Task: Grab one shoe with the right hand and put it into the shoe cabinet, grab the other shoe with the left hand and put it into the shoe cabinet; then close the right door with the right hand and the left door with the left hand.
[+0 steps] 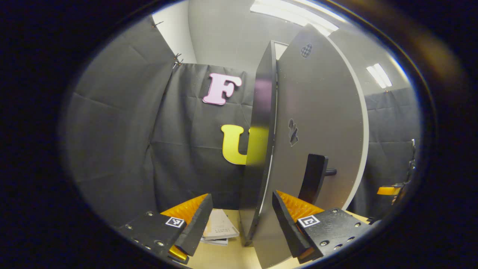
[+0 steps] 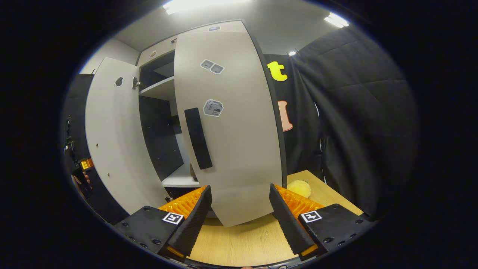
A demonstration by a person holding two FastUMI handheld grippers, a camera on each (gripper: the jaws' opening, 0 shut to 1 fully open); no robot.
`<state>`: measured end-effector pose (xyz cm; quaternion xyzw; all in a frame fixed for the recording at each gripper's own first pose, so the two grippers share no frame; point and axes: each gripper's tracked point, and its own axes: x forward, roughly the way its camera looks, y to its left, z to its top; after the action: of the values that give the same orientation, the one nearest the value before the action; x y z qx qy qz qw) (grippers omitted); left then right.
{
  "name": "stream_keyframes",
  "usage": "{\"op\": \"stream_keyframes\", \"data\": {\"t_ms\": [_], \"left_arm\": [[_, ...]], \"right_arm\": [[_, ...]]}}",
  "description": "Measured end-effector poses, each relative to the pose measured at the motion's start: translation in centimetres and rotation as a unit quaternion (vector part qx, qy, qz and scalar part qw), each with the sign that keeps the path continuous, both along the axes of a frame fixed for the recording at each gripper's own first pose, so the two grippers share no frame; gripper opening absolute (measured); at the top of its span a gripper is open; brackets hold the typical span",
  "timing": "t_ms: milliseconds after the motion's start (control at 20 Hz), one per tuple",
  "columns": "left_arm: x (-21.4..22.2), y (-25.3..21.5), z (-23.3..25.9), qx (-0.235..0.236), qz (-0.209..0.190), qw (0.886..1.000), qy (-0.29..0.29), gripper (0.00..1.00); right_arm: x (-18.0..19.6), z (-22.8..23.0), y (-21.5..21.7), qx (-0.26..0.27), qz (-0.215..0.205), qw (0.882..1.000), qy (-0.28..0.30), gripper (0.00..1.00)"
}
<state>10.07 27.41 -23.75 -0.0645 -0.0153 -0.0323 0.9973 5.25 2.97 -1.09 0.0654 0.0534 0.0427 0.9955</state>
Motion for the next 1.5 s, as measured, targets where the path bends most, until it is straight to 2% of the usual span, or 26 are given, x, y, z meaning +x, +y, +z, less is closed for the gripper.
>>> {"op": "stream_keyframes", "data": {"t_ms": [50,100,200,250,350,500,550,700,800,850,900,950,1050,1100,1150,1200,1350,1500], "left_arm": [[0.0,-0.3,0.1,0.006,-0.003,1.000,0.001,0.93],[0.0,-0.9,0.2,0.016,-0.006,1.000,0.001,0.98],[0.3,-2.9,0.7,0.031,-0.019,0.999,0.002,0.97],[0.4,-4.0,0.8,0.032,-0.030,0.999,0.004,0.92],[1.0,-6.2,0.5,0.031,-0.051,0.998,0.008,0.93],[2.0,-7.5,0.4,0.041,-0.039,0.998,0.009,0.97],[2.4,-8.0,0.6,0.037,-0.037,0.999,0.012,0.88],[3.1,-10.0,0.8,0.015,-0.047,0.999,0.012,0.97],[4.1,-11.9,0.8,0.013,-0.061,0.998,0.013,0.92],[4.5,-12.9,0.9,0.015,-0.069,0.997,0.014,0.97],[5.1,-14.1,0.9,0.020,-0.075,0.997,0.018,0.92],[5.4,-15.2,1.1,0.028,-0.079,0.996,0.015,0.97],[6.1,-16.7,1.7,0.053,-0.070,0.996,0.006,0.88],[5.9,-16.8,2.0,0.069,-0.058,0.996,0.003,0.88],[5.6,-17.1,1.9,0.085,-0.048,0.995,0.001,0.93],[5.5,-17.7,1.4,0.095,-0.043,0.995,0.008,0.97],[6.2,-17.9,0.6,0.100,-0.040,0.994,0.034,0.97],[5.9,-17.7,0.7,0.093,-0.039,0.994,0.031,0.97]], "right_arm": [[0.1,-0.1,0.0,0.000,0.000,1.000,0.000,0.98],[0.2,0.0,0.0,0.001,0.000,1.000,-0.001,0.98],[0.4,-0.2,0.2,0.001,0.005,1.000,-0.001,0.98],[0.5,-0.2,0.1,0.000,0.007,1.000,-0.001,0.98],[0.8,-0.3,0.1,0.000,0.008,1.000,-0.001,0.98],[0.8,-0.9,-0.1,0.003,0.009,1.000,0.005,0.98],[0.7,-1.3,-0.3,0.003,0.008,1.000,0.011,0.98],[0.5,-1.7,-0.7,0.012,0.005,1.000,0.016,0.98],[0.5,-1.5,-1.1,0.014,0.000,1.000,0.015,0.98],[0.4,-1.5,-1.5,0.013,-0.005,1.000,0.012,0.98],[0.3,-1.2,-1.9,0.011,-0.010,1.000,0.008,0.92],[0.1,-1.1,-2.3,0.009,-0.015,1.000,0.004,0.98],[-0.4,-0.6,-3.1,0.006,-0.025,1.000,-0.006,0.98],[-0.6,-0.4,-3.6,0.004,-0.031,0.999,-0.010,0.98],[-0.9,-0.3,-4.0,0.003,-0.038,0.999,-0.013,0.92],[-1.1,-0.2,-4.4,0.003,-0.045,0.999,-0.016,0.98],[-1.1,-0.4,-5.4,0.010,-0.055,0.998,-0.012,0.98],[-0.9,-0.5,-5.2,0.007,-0.058,0.998,-0.011,0.98]]}}
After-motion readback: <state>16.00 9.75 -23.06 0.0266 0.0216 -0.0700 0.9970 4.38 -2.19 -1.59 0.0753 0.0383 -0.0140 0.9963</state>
